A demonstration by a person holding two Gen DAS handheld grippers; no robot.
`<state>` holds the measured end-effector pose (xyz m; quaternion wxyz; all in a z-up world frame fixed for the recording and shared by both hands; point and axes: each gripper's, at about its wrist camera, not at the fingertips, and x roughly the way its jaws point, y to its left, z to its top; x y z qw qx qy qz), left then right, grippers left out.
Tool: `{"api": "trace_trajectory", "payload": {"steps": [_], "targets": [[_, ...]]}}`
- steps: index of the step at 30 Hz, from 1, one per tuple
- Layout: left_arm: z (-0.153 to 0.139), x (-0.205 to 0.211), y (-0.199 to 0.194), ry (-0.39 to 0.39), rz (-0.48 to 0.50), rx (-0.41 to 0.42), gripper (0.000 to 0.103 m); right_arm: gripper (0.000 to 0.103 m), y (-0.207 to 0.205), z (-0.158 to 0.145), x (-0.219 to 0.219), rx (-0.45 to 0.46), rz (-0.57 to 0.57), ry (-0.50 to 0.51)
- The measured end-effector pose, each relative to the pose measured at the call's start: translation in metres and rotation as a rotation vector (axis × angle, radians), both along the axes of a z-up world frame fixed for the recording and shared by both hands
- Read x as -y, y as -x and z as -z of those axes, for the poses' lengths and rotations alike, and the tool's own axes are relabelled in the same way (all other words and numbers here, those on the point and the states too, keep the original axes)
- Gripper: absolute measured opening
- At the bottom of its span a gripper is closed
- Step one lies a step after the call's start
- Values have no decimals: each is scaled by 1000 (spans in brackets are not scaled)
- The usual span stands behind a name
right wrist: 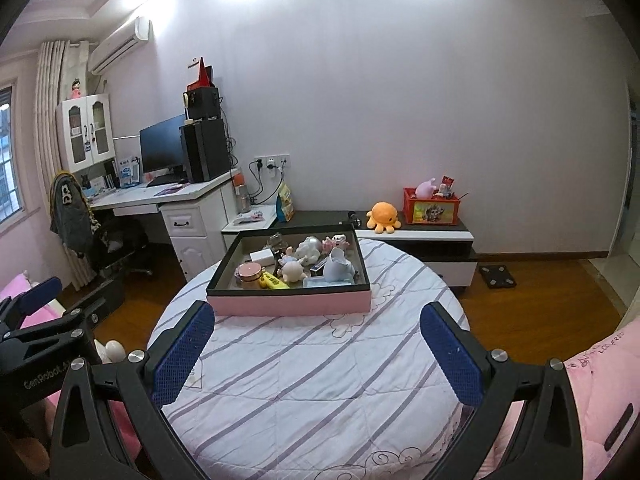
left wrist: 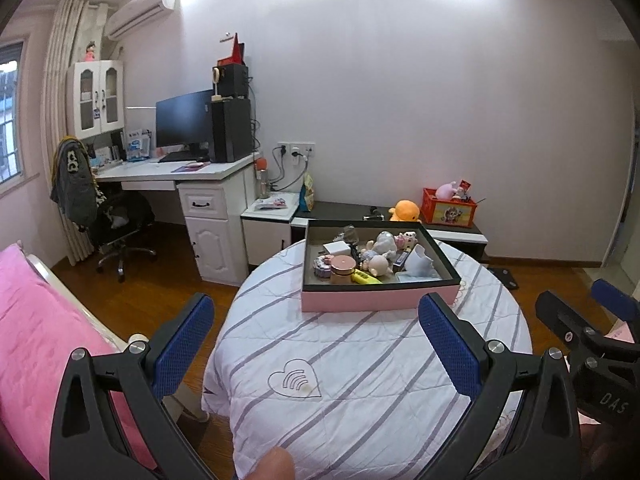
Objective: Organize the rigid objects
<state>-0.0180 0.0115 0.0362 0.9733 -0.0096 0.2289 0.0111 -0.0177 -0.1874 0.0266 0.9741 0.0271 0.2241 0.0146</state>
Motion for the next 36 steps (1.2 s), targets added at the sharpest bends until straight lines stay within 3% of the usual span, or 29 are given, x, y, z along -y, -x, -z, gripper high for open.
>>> {"api": "trace_trajectory", "payload": {"steps": [36], "targets": [[-4, 4, 14, -1, 21, 16, 103, 103, 15, -8, -3, 14, 18, 23]]}}
